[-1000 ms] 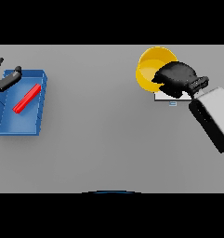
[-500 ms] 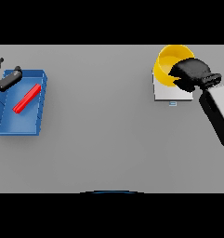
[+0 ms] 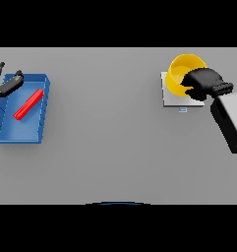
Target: Pick up the red beaker and tilt it to pour out 1 green nut into yellow bowl. Pick up the yellow bowl and place it on the metallic measuring scale.
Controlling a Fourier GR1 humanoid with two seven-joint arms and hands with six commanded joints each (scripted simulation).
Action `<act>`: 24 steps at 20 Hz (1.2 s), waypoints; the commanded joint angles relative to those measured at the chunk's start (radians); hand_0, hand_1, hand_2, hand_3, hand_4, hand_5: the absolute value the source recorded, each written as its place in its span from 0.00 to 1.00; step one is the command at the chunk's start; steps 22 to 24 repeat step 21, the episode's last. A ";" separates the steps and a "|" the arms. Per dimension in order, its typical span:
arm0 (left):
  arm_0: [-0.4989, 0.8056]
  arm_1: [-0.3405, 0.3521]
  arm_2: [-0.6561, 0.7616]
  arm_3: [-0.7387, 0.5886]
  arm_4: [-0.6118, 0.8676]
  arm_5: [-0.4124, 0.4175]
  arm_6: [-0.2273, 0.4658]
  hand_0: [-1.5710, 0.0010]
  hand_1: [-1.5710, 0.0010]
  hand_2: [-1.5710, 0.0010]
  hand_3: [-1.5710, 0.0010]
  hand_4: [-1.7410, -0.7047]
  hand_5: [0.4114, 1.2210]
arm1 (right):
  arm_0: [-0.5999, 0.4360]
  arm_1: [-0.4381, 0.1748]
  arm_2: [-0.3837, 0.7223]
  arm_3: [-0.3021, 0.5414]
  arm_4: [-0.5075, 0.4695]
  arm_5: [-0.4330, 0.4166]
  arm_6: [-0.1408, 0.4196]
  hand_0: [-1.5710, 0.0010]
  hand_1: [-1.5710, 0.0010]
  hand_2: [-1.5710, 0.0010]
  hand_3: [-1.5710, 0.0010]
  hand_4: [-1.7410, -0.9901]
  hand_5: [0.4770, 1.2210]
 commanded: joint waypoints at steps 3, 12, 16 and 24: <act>-0.002 0.013 0.011 0.018 0.006 -0.012 -0.007 1.00 1.00 1.00 1.00 0.87 0.46 | 0.003 0.001 -0.001 0.013 -0.005 -0.006 -0.012 0.00 0.00 0.11 0.12 0.00 1.00; -0.003 0.000 0.009 0.014 0.019 -0.016 -0.007 1.00 1.00 1.00 1.00 0.87 0.43 | -0.001 0.014 -0.035 0.038 -0.050 0.046 0.025 0.69 0.71 0.76 0.80 0.34 0.52; -0.003 0.003 0.010 0.018 0.009 -0.005 -0.016 1.00 1.00 1.00 1.00 0.87 0.42 | -0.004 0.005 -0.015 0.029 -0.035 0.062 0.013 0.87 0.88 0.90 0.92 0.41 0.46; -0.003 0.000 0.003 0.007 0.007 -0.006 0.002 1.00 1.00 1.00 1.00 0.88 0.43 | 0.000 -0.002 -0.008 0.016 -0.036 0.095 0.026 0.96 0.96 0.97 0.97 0.47 0.41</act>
